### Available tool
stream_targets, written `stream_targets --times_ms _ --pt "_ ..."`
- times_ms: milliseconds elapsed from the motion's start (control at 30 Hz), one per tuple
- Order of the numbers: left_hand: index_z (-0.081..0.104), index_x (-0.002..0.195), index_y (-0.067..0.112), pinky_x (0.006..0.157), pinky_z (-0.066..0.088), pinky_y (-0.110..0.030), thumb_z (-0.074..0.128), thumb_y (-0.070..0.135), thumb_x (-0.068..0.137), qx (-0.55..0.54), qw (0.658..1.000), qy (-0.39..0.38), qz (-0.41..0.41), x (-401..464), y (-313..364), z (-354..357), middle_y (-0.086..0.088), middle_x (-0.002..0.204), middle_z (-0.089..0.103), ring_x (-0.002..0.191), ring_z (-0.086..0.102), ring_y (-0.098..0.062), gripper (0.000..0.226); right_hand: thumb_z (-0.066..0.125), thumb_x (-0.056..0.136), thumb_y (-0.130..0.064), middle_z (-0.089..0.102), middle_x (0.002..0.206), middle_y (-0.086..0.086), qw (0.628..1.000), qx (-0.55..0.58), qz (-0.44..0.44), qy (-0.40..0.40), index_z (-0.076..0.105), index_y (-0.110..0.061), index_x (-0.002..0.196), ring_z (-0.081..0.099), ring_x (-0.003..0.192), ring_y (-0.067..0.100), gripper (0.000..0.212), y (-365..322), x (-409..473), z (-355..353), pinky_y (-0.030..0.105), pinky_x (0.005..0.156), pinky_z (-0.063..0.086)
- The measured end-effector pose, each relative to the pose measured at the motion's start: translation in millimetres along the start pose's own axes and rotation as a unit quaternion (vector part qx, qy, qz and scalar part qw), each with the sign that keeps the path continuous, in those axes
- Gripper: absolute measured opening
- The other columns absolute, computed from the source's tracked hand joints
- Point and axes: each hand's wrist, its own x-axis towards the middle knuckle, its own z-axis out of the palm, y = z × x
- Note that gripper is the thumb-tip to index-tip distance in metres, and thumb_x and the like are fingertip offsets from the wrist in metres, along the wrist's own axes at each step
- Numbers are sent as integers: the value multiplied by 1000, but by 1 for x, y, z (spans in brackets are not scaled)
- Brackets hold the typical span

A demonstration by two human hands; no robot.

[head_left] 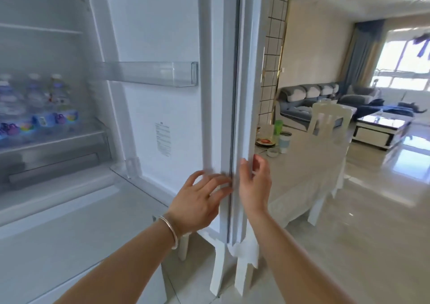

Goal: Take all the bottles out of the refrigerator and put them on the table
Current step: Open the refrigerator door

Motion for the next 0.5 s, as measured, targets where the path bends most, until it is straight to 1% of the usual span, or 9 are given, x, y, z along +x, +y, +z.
stream_targets --times_ms 67,100,200,267,300,367,400,433,500 --pt "65 116 20 104 32 -38 67 16 71 -8 1000 -11 2 13 -10 17 -2 129 61 121 45 -17 45 49 95 -33 60 118 6 999 -26 20 9 50 -10 127 54 101 15 40 11 23 2 14 77 37" --pt "64 117 21 105 32 -40 68 18 71 -9 1000 -12 -3 17 -16 26 -2 131 60 122 45 -17 47 47 96 -34 59 122 7 999 -33 33 12 49 -11 130 54 105 16 41 15 34 3 16 81 36" --pt "55 125 23 109 30 -45 68 25 75 -20 999 -9 -47 28 -31 52 -5 135 56 129 41 -21 51 42 98 -35 56 132 9 996 -51 72 14 44 -13 137 53 119 24 45 26 63 6 27 94 37" --pt "46 136 25 113 24 -47 63 33 82 -21 996 -13 -86 36 -38 65 -7 147 45 138 32 -22 57 39 99 -35 54 135 10 993 -74 93 7 42 -13 139 51 123 28 46 31 82 8 35 104 37" --pt "42 141 26 115 20 -48 59 37 85 -16 995 -19 -100 41 -41 72 -6 153 37 141 27 -22 59 38 100 -36 54 135 11 991 -82 106 4 42 -14 140 50 123 29 46 33 91 9 39 106 38" --pt "32 148 26 116 14 -50 52 41 89 -10 993 -32 -113 51 -46 85 -4 158 22 145 18 -21 64 37 100 -36 55 133 12 988 -93 125 -2 42 -15 139 52 120 31 45 37 108 11 43 104 40" --pt "27 150 25 117 12 -50 50 42 90 -9 993 -36 -114 55 -47 91 -3 159 17 146 15 -21 66 37 100 -36 56 131 12 987 -96 132 -8 43 -16 139 54 116 31 44 39 116 11 42 100 42" --pt "24 151 24 116 12 -51 49 42 91 -11 993 -39 -113 59 -48 97 -3 160 14 147 14 -21 67 36 100 -35 57 129 12 986 -97 136 -15 44 -17 138 55 110 29 43 40 122 11 38 95 44" --pt "24 151 22 116 12 -52 47 41 91 -16 993 -38 -112 65 -49 107 -4 160 14 147 13 -22 67 37 100 -32 56 127 11 985 -88 144 -28 45 -17 138 52 98 23 41 43 134 11 29 82 38"
